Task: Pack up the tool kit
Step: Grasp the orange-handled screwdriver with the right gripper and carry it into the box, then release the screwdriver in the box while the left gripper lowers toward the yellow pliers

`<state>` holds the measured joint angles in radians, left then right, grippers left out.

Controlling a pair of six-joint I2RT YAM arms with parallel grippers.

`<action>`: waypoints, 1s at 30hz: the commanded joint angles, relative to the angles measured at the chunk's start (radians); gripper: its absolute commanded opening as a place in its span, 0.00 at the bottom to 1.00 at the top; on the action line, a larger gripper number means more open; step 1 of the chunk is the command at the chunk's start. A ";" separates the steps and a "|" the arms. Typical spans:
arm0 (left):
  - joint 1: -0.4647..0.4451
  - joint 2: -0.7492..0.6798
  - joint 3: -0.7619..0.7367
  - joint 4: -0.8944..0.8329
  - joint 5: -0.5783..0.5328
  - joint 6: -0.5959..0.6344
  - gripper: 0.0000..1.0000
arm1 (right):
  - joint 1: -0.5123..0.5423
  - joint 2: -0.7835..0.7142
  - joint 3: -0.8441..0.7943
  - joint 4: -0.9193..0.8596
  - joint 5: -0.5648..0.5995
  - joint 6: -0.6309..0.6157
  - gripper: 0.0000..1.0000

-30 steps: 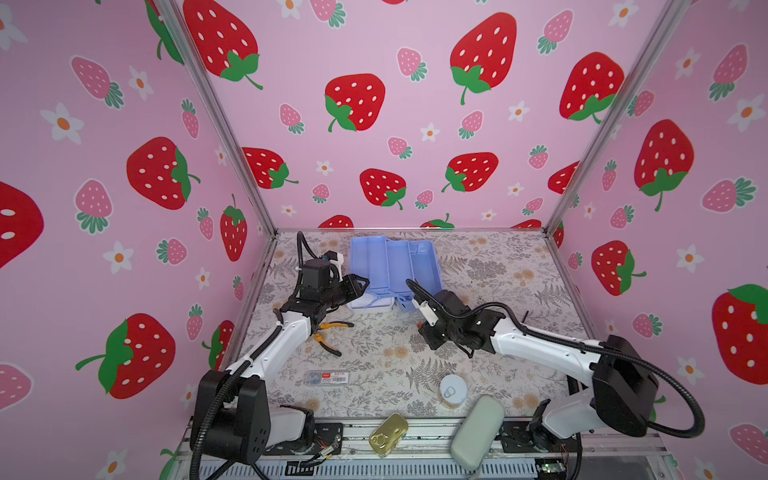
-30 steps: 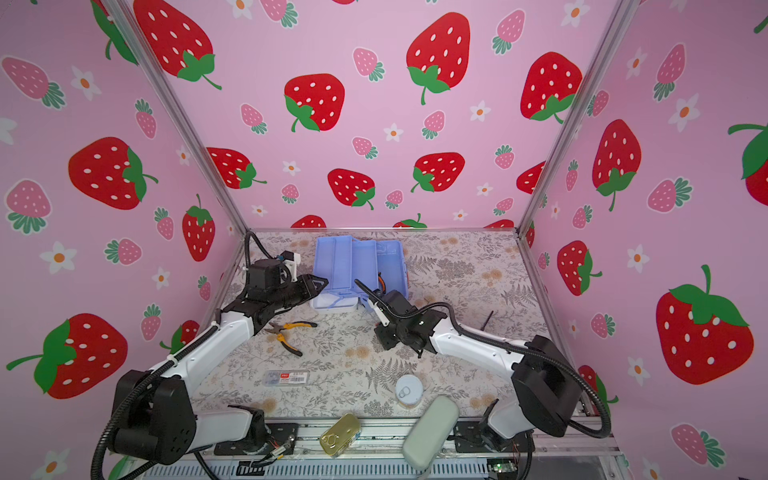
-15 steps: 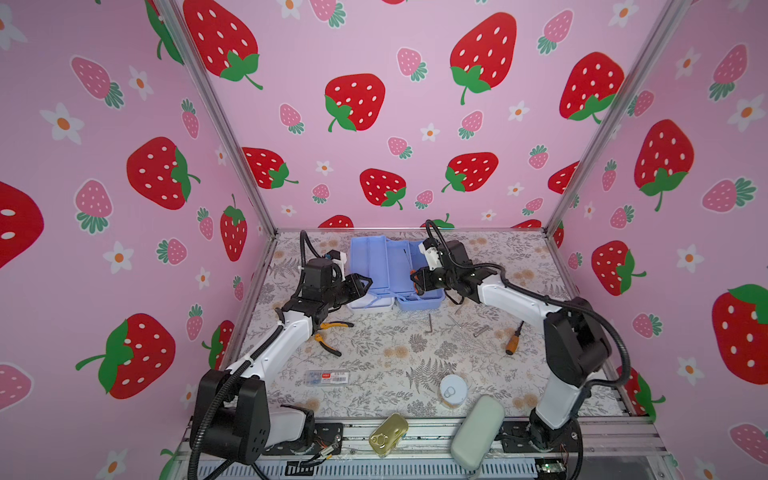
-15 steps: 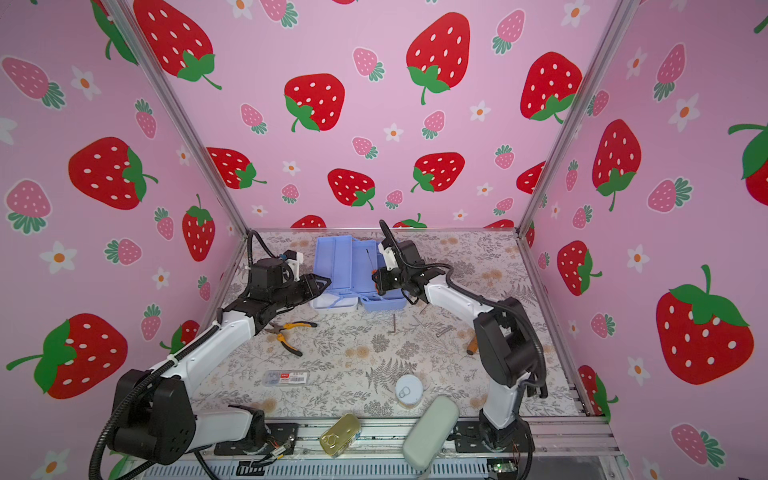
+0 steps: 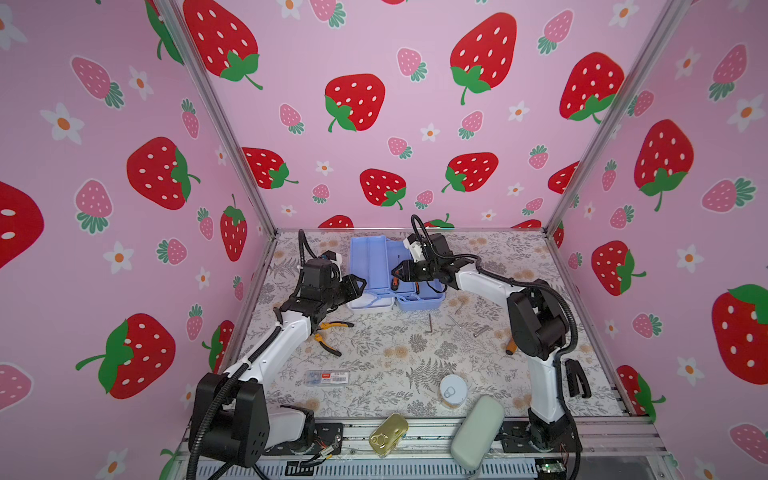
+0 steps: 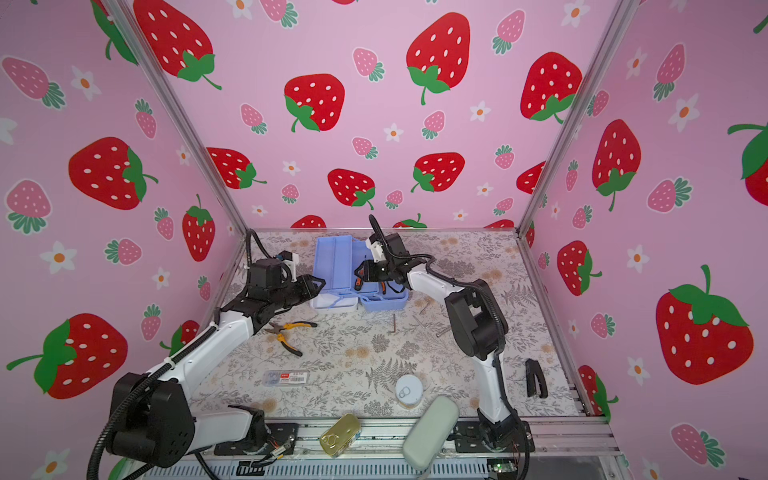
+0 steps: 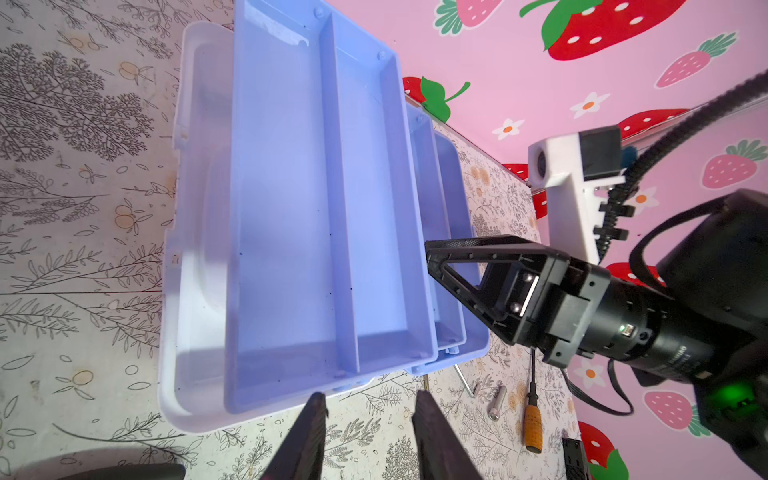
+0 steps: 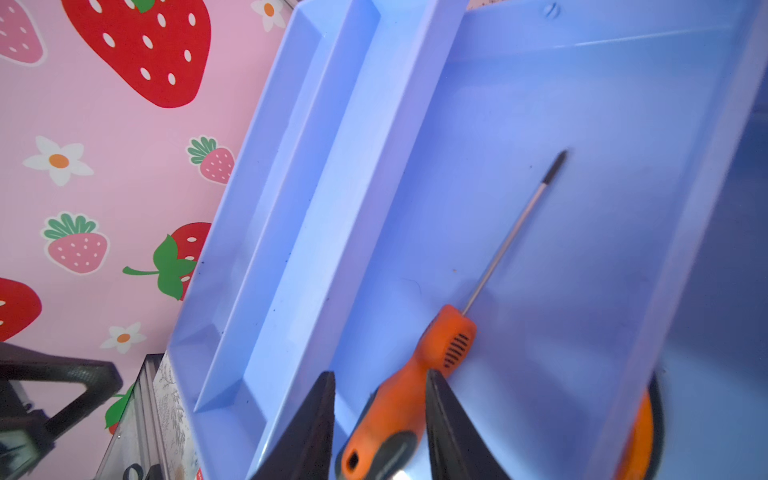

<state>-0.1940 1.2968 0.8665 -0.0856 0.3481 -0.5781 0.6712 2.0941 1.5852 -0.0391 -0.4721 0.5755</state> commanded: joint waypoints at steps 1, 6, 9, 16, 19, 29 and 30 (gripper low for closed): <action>0.004 -0.018 0.027 -0.010 -0.018 0.007 0.39 | -0.004 -0.012 0.002 0.032 -0.028 0.012 0.40; 0.005 -0.038 0.034 -0.034 -0.016 -0.003 0.39 | -0.001 -0.060 -0.059 0.072 -0.016 0.025 0.39; 0.005 -0.076 0.021 -0.068 -0.069 -0.005 0.39 | 0.000 -0.062 -0.043 0.027 0.032 -0.009 0.21; 0.035 -0.150 -0.025 -0.108 -0.143 -0.058 0.39 | 0.022 -0.036 0.009 -0.079 0.219 -0.070 0.03; 0.041 -0.188 -0.026 -0.170 -0.184 -0.057 0.39 | 0.036 -0.008 0.057 -0.122 0.280 -0.107 0.03; 0.084 -0.359 -0.213 -0.335 -0.357 -0.106 0.38 | 0.058 0.178 0.327 -0.279 0.480 -0.191 0.03; 0.085 -0.377 -0.218 -0.357 -0.386 -0.109 0.38 | 0.062 0.201 0.357 -0.287 0.494 -0.198 0.03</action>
<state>-0.1188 0.9668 0.6552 -0.3546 0.0536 -0.6678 0.7269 2.2356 1.8763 -0.2310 -0.0612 0.4252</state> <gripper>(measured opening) 0.380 0.042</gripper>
